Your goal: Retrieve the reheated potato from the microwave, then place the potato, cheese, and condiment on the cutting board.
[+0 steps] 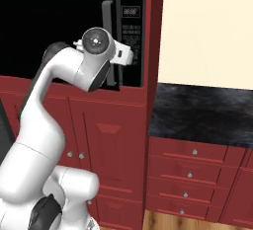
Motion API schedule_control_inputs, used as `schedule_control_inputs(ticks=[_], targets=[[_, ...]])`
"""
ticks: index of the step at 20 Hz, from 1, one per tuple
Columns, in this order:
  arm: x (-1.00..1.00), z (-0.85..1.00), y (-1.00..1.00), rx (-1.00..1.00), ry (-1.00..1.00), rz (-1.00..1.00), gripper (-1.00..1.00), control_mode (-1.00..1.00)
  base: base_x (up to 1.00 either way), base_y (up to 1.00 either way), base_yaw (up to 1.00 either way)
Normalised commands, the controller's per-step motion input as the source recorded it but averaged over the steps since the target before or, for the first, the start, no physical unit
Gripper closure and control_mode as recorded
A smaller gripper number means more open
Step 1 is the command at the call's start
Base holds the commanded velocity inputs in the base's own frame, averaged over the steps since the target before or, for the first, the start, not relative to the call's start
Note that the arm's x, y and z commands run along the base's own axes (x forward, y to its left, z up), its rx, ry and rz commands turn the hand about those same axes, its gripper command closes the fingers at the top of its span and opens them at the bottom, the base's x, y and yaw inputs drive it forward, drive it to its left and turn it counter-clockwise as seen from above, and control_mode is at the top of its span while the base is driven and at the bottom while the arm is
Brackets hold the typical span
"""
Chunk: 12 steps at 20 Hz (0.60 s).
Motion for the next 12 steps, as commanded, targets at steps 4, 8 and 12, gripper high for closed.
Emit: schedule_control_inputs(ticks=[4,8,12], targets=[[-0.82,-0.07,0.33,0.05,0.03,0.0,1.0,-1.0,0.0,0.0,0.0],[-0.83,-0.01,0.3,0.01,0.07,0.0,1.0,-1.0,0.0,0.0,0.0],[-0.75,0.0,0.3,0.0,0.14,0.0,1.0,-1.0,0.0,0.0,0.0]])
